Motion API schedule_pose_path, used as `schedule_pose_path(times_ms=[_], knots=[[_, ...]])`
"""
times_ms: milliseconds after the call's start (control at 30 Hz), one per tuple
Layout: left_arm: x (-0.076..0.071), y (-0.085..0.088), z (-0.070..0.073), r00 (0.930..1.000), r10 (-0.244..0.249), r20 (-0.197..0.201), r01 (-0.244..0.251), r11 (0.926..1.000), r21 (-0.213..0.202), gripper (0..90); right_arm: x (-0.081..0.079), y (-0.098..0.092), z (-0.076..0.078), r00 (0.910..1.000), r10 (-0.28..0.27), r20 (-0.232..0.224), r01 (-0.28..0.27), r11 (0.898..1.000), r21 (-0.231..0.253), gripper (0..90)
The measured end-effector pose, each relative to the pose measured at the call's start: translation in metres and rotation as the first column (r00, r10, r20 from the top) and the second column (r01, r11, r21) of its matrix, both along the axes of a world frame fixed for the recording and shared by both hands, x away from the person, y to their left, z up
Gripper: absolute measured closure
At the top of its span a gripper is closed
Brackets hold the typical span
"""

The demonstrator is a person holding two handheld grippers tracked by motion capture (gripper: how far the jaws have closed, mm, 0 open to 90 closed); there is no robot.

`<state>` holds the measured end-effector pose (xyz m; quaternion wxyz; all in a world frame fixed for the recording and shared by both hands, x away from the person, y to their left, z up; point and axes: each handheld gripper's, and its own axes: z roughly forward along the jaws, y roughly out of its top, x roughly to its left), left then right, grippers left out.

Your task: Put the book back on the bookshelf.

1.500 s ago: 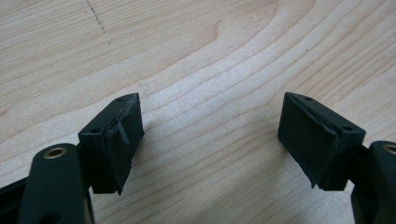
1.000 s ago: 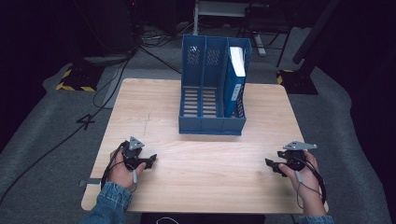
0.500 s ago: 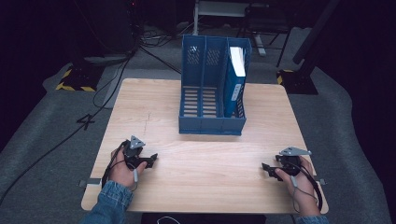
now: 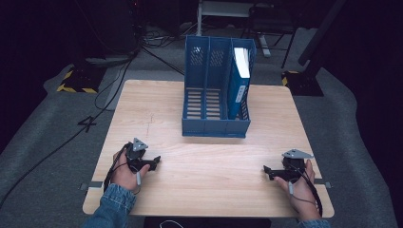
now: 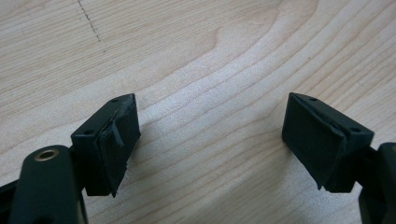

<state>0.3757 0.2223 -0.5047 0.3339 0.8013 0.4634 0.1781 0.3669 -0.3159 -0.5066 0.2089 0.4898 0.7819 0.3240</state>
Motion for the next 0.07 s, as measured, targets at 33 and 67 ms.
schedule_pose_path(times_ms=[33,67], knots=[[0.0000,0.0000,0.0000,1.0000,0.000,0.000,0.000,1.0000,0.000,19.5,0.0002,0.0002,0.0000,1.0000,-0.001,0.000,0.001,1.000,0.002,0.0],[0.0000,-0.0001,0.0000,1.0000,0.001,0.000,-0.001,1.0000,-0.001,19.4,0.0007,0.0001,0.0000,1.0000,0.001,0.001,-0.001,1.000,0.001,0.0]])
